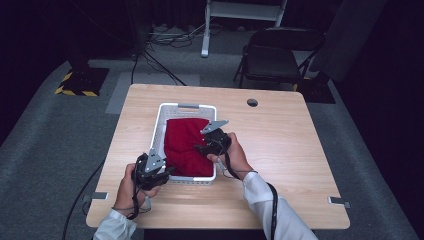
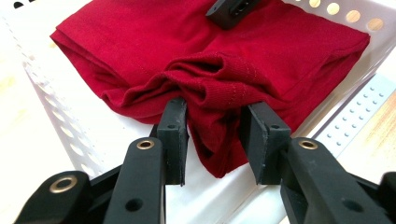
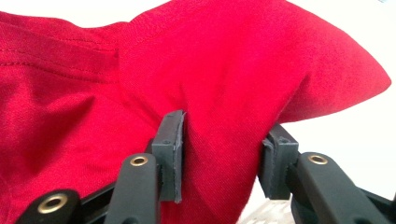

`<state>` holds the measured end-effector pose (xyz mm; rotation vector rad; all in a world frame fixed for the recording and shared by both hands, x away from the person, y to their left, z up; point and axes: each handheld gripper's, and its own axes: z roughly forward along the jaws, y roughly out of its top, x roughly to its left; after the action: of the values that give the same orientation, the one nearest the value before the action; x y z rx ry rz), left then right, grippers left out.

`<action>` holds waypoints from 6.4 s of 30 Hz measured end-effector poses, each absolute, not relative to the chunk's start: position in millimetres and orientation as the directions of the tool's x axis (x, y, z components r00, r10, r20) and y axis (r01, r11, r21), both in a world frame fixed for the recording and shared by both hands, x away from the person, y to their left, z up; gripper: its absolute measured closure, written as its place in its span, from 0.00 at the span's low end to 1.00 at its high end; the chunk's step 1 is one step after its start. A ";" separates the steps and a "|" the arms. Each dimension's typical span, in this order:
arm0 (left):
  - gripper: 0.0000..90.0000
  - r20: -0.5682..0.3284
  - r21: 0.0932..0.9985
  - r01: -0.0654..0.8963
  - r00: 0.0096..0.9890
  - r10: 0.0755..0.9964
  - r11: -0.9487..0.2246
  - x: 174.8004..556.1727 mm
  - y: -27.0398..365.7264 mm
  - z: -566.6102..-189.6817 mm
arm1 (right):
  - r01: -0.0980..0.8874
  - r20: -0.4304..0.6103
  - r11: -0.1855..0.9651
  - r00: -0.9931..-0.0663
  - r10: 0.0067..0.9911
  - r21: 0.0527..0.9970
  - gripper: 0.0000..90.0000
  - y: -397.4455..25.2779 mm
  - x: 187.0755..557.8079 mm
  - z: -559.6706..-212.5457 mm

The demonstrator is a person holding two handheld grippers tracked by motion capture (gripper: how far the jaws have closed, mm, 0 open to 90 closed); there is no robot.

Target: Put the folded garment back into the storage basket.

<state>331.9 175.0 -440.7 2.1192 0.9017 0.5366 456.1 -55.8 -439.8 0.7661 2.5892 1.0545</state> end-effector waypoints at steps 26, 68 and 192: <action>0.66 0.072 0.801 0.387 0.695 0.715 -0.456 324.0 169.8 -431.5 | 0.356 -0.059 0.612 -0.831 0.553 0.706 0.55 -61.5 454.4 -437.1; 0.11 0.100 0.814 0.310 0.758 0.645 -0.491 298.9 122.4 -419.9 | 0.250 -0.103 0.610 -0.869 0.483 0.752 0.21 -91.3 445.7 -418.7; 0.05 0.111 0.662 0.245 0.903 0.416 -0.709 273.4 26.6 -489.8 | 0.279 -0.290 0.758 -0.803 0.521 0.589 0.05 -230.9 356.0 -461.8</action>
<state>273.4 26.6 -489.8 2.3870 0.4703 0.3313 356.0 -230.9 -461.8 0.6060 2.5124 0.7438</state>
